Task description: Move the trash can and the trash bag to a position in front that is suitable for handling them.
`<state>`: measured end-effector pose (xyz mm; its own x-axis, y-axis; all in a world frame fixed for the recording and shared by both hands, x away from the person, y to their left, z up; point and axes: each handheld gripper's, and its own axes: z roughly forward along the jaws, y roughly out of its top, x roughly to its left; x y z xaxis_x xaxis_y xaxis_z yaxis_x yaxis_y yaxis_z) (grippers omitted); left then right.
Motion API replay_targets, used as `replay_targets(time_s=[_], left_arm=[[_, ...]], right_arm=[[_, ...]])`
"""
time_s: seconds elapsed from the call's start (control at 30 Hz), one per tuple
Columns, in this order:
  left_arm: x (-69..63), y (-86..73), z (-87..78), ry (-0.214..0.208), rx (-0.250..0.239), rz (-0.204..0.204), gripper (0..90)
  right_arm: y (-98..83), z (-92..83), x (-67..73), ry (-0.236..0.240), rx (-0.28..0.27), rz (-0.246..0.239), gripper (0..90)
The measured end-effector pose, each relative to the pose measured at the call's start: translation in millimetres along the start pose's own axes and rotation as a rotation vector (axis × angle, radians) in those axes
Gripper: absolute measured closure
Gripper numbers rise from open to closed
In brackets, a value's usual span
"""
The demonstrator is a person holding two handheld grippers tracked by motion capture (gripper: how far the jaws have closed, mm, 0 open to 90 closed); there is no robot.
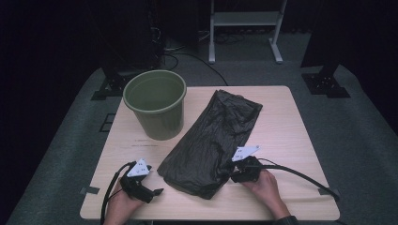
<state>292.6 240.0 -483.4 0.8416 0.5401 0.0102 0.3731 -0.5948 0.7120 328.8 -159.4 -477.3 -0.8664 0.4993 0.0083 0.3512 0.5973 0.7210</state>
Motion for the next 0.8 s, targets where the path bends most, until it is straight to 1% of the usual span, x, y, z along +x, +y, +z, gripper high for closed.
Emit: replay_targets(time_s=[0.07, 0.1, 0.13, 0.17, 0.3, 0.37, 0.5, 0.63, 0.67, 0.7, 0.77, 0.8], left_arm=[[0.0, 0.0, 0.0, 0.0, 0.0, 0.0, 0.0], [0.0, 0.0, 0.0, 0.0, 0.0, 0.0, 0.0], [0.0, 0.0, 0.0, 0.0, 0.0, 0.0, 0.0], [0.0, 0.0, 0.0, 0.0, 0.0, 0.0, 0.0], [0.0, 0.0, 0.0, 0.0, 0.0, 0.0, 0.0], [0.0, 0.0, 0.0, 0.0, 0.0, 0.0, 0.0], [0.0, 0.0, 0.0, 0.0, 0.0, 0.0, 0.0], [0.0, 0.0, 0.0, 0.0, 0.0, 0.0, 0.0], [0.0, 0.0, 0.0, 0.0, 0.0, 0.0, 0.0], [0.0, 0.0, 0.0, 0.0, 0.0, 0.0, 0.0], [0.0, 0.0, 0.0, 0.0, 0.0, 0.0, 0.0], [0.0, 0.0, 0.0, 0.0, 0.0, 0.0, 0.0]], right_arm=[[-0.3, -0.6, 1.4, 0.011, -0.003, -0.007, 72.8], [-0.3, -0.6, 1.4, 0.011, -0.003, -0.007, 72.8], [-0.6, -0.9, 2.3, 0.022, -0.004, -0.007, 85.5], [-0.7, -0.9, 2.3, 0.029, -0.004, -0.005, 89.2], [-0.7, -1.1, 2.8, 0.034, -0.001, -0.001, 89.8], [-1.0, -2.9, 2.6, 0.044, 0.01, -0.002, 89.8], [-1.3, -7.1, 4.0, 0.042, 0.029, -0.003, 89.8], [-1.7, -12.6, 4.9, 0.037, 0.032, -0.002, 89.8], [-2.5, -15.4, 4.4, 0.041, 0.022, 0.002, 89.8], [-5.4, -21.4, 2.8, 0.042, 0.014, 0.019, 89.8], [-7.5, -24.9, 1.9, 0.034, 0.015, 0.022, 89.8], [-12.3, -31.9, 0.3, 0.023, 0.014, 0.034, 89.8]])
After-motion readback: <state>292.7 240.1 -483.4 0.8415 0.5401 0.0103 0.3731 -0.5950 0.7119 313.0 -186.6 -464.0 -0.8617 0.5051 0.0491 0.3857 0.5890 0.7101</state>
